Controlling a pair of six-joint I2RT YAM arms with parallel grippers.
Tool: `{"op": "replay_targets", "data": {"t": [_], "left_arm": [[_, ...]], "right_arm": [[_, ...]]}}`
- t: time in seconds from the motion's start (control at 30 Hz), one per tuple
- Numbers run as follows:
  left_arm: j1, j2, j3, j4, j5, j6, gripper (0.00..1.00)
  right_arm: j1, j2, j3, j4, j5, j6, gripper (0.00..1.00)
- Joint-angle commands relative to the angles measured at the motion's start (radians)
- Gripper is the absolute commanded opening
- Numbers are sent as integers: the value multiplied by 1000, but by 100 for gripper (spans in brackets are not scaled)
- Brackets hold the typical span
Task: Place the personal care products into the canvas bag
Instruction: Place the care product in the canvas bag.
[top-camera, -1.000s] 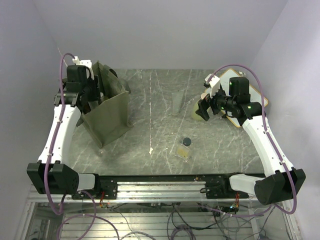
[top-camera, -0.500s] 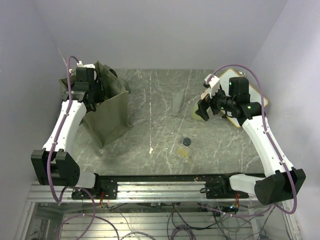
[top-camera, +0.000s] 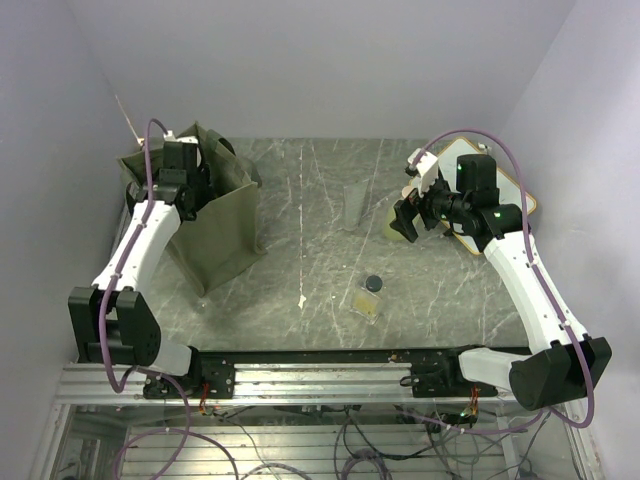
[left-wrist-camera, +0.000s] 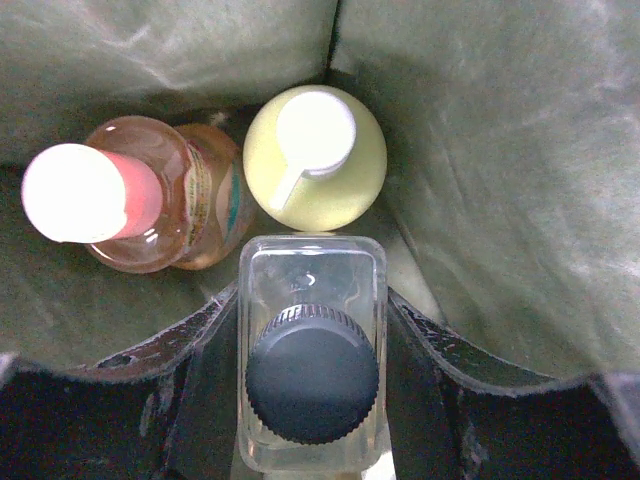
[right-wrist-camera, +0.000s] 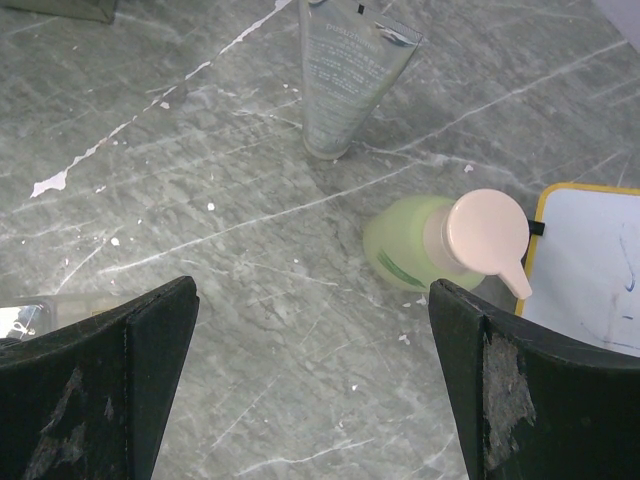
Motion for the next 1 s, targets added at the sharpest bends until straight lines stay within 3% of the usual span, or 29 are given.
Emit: {"op": "replay_targets", "data": {"t": [0.0, 0.33, 0.67, 0.97], "left_arm": [[-11, 8, -4, 163, 45, -20, 16], [-11, 36, -63, 198, 90, 13, 23], [-12, 27, -123, 242, 105, 19, 43], [-12, 46, -115, 231, 110, 21, 50]], "right_arm": [[10, -15, -3, 9, 6, -10, 100], [10, -12, -1, 9, 9, -9, 100], [10, -3, 2, 7, 6, -9, 100], [12, -10, -8, 13, 14, -13, 100]]}}
